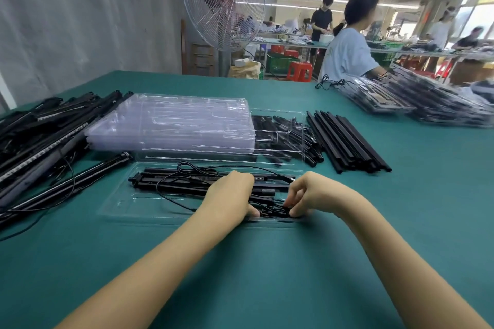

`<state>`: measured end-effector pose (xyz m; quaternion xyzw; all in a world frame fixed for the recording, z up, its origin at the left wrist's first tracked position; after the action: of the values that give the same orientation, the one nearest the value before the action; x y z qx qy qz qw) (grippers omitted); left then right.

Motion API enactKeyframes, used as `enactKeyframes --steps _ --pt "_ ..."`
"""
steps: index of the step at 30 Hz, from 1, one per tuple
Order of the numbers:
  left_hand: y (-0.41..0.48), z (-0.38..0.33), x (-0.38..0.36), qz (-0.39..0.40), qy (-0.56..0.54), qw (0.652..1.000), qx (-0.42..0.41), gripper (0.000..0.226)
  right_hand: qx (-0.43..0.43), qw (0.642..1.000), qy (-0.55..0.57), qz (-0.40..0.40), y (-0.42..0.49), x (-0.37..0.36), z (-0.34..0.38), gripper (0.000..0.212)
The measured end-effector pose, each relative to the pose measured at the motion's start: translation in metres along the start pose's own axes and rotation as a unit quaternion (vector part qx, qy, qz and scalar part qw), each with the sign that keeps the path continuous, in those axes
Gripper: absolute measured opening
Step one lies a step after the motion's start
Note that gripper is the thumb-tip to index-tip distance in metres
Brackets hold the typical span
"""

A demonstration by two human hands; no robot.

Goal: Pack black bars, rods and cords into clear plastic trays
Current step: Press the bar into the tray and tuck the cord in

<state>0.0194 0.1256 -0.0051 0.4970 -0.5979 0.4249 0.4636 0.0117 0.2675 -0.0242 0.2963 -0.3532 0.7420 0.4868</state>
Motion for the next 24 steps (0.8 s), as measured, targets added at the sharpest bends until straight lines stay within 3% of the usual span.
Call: enactKeyframes --steps 6,13,18,24 --pt "0.004 0.001 -0.004 0.044 -0.051 0.998 -0.006 0.036 0.008 1.000 0.001 -0.006 -0.001 0.001 -0.001 0.019" --pt "0.005 -0.013 -0.006 0.033 0.012 0.995 -0.091 0.033 0.008 0.999 -0.024 -0.034 -0.001 0.006 0.000 0.014" --pt "-0.002 -0.029 -0.010 0.044 -0.092 0.981 -0.162 0.024 0.009 0.999 -0.030 -0.032 -0.005 0.006 0.002 0.015" --pt "0.005 -0.026 -0.013 0.057 -0.158 0.971 -0.171 0.025 0.013 0.999 -0.018 -0.035 -0.009 0.004 0.004 0.016"
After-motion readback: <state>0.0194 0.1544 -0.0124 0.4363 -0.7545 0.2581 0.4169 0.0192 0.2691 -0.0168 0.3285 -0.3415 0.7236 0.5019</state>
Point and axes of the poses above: each hand's wrist, its own y-axis towards the middle knuckle, its own x-axis out of the back of the hand, z = x × y, the point moved 9 cm from there along y, towards the middle knuckle, and after that the axes turned 6 degrees about x, right-handed, at the moved point
